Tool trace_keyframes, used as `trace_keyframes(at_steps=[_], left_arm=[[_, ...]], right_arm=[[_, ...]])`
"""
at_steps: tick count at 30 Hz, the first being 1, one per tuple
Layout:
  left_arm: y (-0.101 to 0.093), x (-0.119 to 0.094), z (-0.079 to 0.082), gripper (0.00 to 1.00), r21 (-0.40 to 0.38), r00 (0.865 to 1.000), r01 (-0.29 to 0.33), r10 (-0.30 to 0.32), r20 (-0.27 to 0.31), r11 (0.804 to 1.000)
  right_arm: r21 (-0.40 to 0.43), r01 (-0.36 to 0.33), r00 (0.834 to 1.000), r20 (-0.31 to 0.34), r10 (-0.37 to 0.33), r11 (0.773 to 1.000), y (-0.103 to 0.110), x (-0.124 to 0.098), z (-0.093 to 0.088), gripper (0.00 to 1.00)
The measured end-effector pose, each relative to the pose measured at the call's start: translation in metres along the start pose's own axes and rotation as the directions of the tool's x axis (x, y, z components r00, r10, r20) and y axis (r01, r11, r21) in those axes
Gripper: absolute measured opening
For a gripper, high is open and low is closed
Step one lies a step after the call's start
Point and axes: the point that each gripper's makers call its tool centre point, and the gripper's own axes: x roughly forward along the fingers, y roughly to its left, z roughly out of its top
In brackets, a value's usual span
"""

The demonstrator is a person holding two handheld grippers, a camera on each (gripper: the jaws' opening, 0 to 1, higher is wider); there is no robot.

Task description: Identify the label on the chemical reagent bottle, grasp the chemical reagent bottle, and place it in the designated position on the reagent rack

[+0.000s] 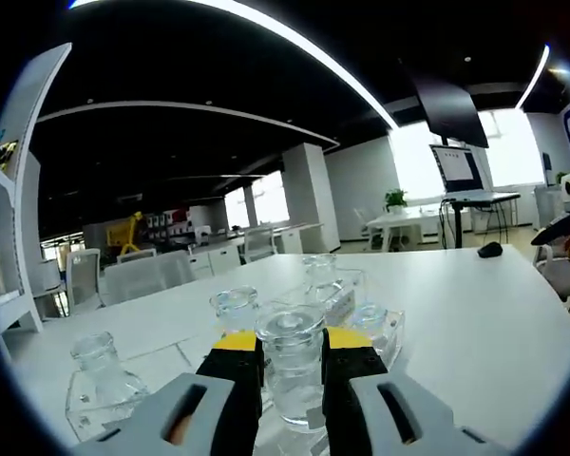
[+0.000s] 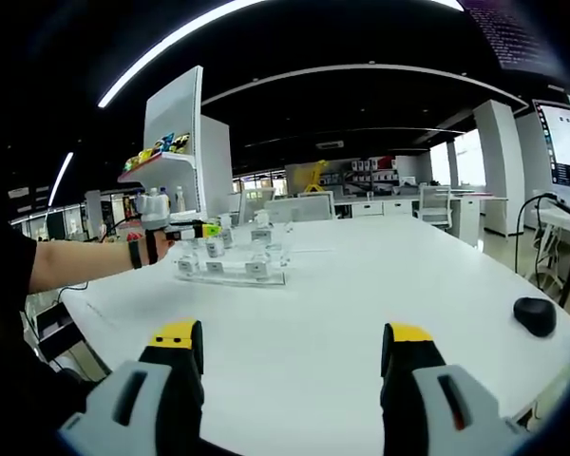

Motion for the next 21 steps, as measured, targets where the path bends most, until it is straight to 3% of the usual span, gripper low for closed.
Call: trace_keyframes(at_steps=[10, 21], left_arm=[[0.014, -0.001, -0.009, 0.23, 0.022, 0.998, -0.064, 0.064, -0.002, 0.998], [0.009, 0.003, -0.008, 0.23, 0.025, 0.999, -0.047, 0.047, -0.001, 0.999]], right_arm=[[-0.004, 0.011, 1.0, 0.005, -0.011, 1.0, -0.003, -0.004, 0.003, 0.73], [-0.005, 0.006, 1.0, 0.001, -0.006, 1.0, -0.003, -0.004, 0.001, 0.73]])
